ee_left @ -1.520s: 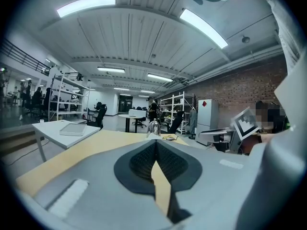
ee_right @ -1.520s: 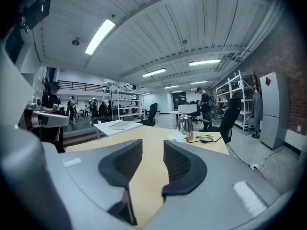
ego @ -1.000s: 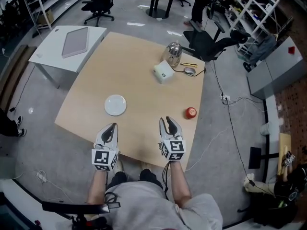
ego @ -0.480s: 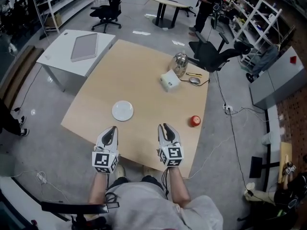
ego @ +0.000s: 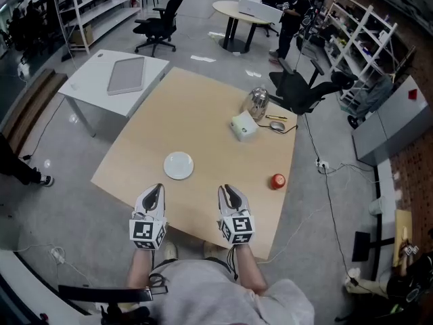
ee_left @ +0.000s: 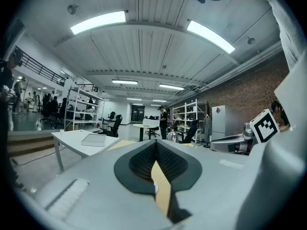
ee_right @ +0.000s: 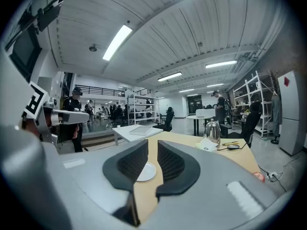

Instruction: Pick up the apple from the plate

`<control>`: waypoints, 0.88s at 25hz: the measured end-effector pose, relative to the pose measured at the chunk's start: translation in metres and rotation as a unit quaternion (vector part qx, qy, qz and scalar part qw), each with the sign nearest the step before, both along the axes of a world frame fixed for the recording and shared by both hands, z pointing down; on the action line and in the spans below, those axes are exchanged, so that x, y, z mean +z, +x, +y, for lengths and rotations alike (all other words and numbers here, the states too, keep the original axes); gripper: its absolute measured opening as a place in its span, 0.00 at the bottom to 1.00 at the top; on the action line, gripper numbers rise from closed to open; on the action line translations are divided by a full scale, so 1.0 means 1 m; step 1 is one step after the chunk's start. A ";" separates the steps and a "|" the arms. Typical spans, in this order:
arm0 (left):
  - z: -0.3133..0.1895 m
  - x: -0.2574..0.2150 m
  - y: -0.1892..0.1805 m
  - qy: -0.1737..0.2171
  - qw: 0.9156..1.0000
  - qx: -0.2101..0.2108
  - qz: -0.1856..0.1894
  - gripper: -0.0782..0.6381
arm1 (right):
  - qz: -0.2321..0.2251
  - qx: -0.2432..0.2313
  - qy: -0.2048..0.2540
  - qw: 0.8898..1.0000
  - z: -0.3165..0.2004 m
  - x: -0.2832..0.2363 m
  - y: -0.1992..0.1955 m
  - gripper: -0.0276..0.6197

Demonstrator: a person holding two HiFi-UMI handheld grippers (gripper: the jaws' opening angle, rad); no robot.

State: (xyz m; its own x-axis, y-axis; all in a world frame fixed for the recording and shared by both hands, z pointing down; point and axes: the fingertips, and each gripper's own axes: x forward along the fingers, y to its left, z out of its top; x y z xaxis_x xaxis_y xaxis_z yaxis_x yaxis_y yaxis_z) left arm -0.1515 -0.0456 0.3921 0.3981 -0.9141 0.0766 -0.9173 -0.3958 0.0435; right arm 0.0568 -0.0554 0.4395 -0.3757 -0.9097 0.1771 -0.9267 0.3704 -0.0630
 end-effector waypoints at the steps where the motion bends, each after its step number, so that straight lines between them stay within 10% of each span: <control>1: 0.001 -0.001 -0.002 0.000 1.000 -0.001 0.001 0.14 | 0.000 -0.003 0.000 1.000 0.001 0.000 -0.003 0.14; 22: 0.014 0.003 -0.029 0.009 1.000 -0.022 0.000 0.14 | -0.001 -0.019 0.008 1.000 0.018 0.002 -0.024 0.05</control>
